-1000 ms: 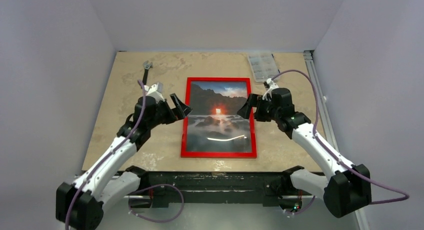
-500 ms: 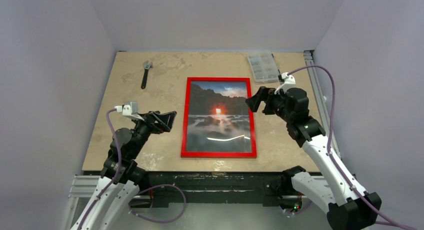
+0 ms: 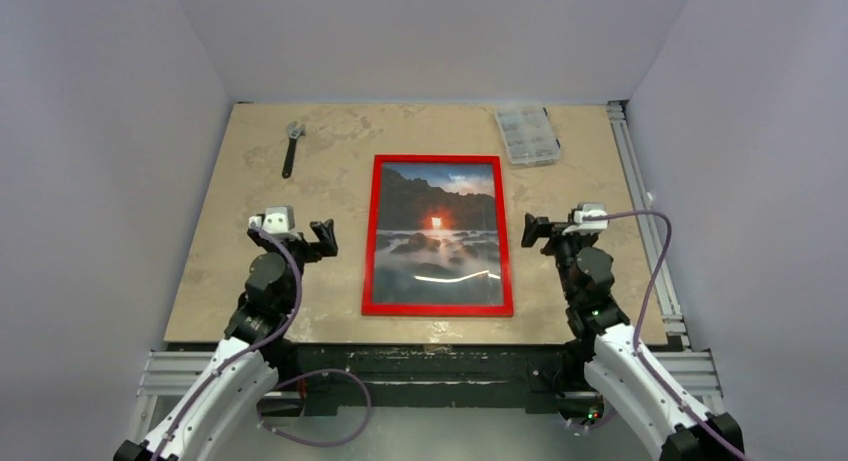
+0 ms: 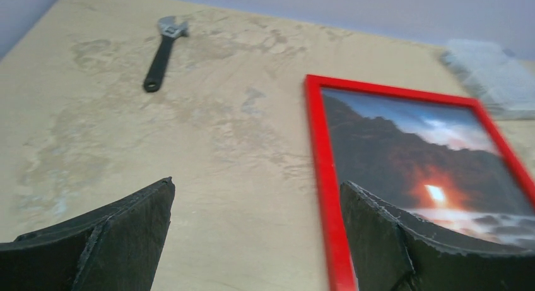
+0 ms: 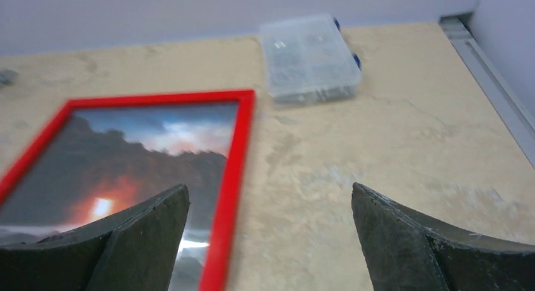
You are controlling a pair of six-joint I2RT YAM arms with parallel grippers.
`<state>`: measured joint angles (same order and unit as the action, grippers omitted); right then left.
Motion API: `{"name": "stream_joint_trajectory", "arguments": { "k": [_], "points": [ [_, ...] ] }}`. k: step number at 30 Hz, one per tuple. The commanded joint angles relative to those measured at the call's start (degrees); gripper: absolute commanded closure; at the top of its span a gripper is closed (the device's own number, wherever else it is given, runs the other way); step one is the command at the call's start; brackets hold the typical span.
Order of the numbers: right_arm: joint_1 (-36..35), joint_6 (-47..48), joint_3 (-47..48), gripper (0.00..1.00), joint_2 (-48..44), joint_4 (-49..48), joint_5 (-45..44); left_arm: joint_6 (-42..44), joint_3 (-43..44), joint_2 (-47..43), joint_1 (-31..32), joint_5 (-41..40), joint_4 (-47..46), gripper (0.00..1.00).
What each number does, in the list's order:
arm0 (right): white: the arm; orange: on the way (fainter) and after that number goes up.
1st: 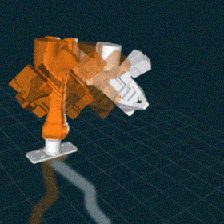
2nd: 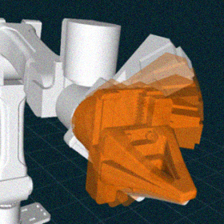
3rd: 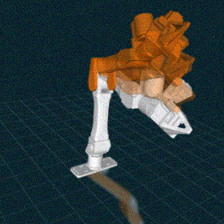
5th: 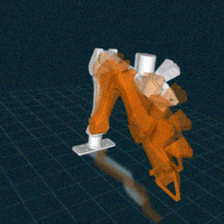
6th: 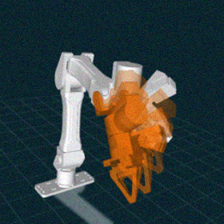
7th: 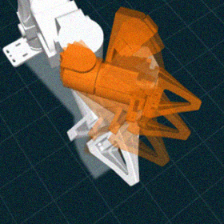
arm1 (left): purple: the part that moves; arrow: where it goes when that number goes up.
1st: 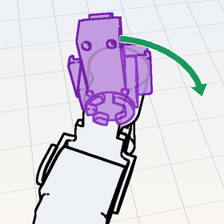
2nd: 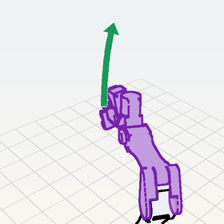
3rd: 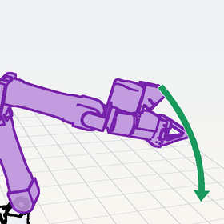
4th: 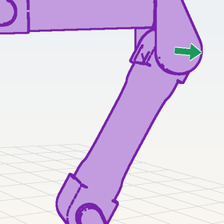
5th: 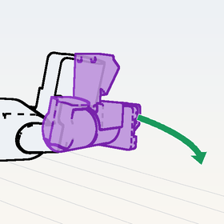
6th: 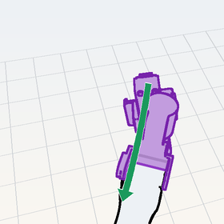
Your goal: Put the photo into the frame
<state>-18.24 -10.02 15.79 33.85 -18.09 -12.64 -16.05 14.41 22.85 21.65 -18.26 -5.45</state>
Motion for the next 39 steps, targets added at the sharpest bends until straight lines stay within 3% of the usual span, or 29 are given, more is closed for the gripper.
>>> {"name": "stream_joint_trajectory", "arguments": {
  "k": [1,5,9,15,19,21,22,23,25,27,29,39],
  "points": [
    [0.22,6.36,-10.63,0.02,7.67,-27.48,-12.66,8.48,-4.06,8.58,-0.64,-10.32,-16.57,0.00],
    [0.22,4.55,-11.34,0.02,18.37,-31.56,-16.69,13.30,-1.59,19.79,-4.02,-7.40,-24.04,0.00],
    [0.23,7.53,-10.92,0.02,25.97,-38.74,-18.98,10.41,-1.17,33.60,-11.60,-1.17,-31.32,0.00],
    [2.48,9.70,-8.52,0.02,37.96,-50.88,-15.43,12.02,-1.87,42.67,-19.40,7.35,-45.44,0.00],
    [6.40,9.76,-5.77,0.02,49.25,-57.87,-13.29,11.86,-4.01,56.48,-20.91,6.70,-64.76,0.00],
    [8.04,9.60,-6.02,0.01,55.72,-67.19,-15.01,10.76,-1.21,52.21,-20.92,7.44,-52.47,0.00],
    [8.09,8.13,-4.83,0.02,52.43,-60.16,-13.00,10.39,0.31,51.79,-20.93,5.95,-49.29,0.00],
    [8.57,7.38,-3.08,0.02,51.35,-53.09,-10.97,10.09,0.98,52.95,-20.94,5.25,-49.52,0.00],
    [8.84,8.82,-1.22,0.01,53.96,-55.02,-12.53,12.00,1.64,54.79,-20.73,8.32,-50.91,0.00],
    [9.09,6.39,0.16,0.02,52.22,-48.23,-12.07,13.17,3.66,54.18,-20.82,11.94,-45.60,0.00],
    [9.19,7.81,-0.57,0.01,53.58,-53.05,-12.60,13.91,3.77,54.31,-20.69,13.24,-46.69,0.00],
    [9.21,7.38,-0.33,0.01,53.24,-51.54,-12.47,14.29,4.33,54.60,-20.62,14.13,-45.55,0.00]
  ]
}}
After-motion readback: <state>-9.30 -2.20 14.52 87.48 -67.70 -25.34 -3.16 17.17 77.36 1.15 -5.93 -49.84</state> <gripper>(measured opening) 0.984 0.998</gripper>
